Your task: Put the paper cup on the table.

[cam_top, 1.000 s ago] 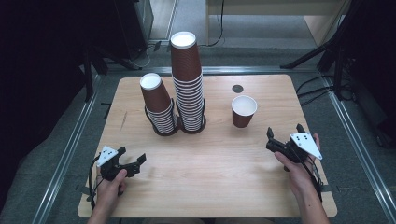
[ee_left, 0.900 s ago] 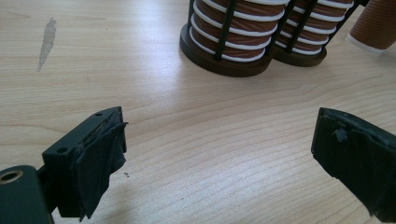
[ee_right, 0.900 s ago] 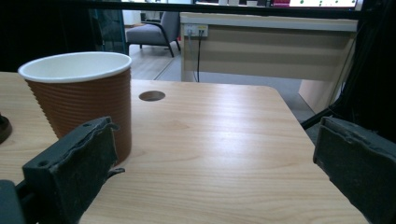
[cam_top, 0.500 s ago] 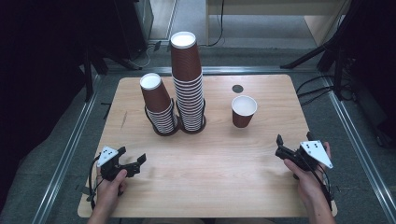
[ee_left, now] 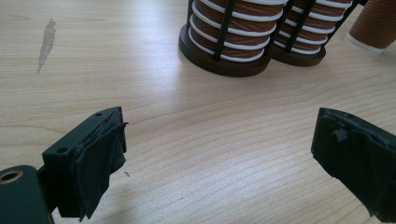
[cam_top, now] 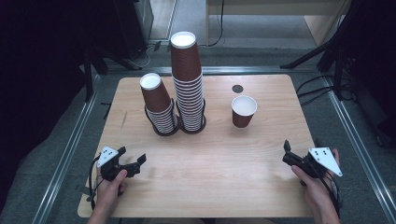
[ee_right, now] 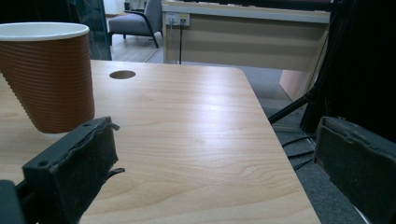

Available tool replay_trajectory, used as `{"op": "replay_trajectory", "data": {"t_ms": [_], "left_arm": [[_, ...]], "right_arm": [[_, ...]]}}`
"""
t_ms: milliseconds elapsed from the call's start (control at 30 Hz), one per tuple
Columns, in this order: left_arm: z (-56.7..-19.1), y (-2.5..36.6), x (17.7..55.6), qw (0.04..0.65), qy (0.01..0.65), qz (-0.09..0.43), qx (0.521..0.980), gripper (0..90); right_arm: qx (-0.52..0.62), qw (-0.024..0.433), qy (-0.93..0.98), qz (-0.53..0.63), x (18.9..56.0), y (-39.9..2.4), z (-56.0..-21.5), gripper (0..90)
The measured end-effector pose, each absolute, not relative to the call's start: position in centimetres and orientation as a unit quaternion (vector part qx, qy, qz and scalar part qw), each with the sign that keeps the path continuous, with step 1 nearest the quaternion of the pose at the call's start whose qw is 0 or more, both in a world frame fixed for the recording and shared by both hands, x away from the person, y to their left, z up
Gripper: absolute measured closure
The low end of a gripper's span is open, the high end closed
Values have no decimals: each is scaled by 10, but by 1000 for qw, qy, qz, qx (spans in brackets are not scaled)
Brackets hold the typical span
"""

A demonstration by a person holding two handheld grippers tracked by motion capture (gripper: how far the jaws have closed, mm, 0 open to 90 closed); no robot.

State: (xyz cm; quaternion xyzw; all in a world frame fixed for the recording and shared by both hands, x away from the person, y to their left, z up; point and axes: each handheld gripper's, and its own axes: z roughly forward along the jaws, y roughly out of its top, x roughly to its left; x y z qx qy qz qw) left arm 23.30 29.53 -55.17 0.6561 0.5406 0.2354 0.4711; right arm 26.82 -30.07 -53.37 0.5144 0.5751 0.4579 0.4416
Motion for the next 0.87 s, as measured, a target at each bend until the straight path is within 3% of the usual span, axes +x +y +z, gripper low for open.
{"op": "replay_trajectory", "data": {"t_ms": [867], "left_arm": [[-552, 294, 233, 468, 539, 238, 658, 32]], "right_arm": [[506, 443, 593, 442, 245, -303, -542, 0]]}}
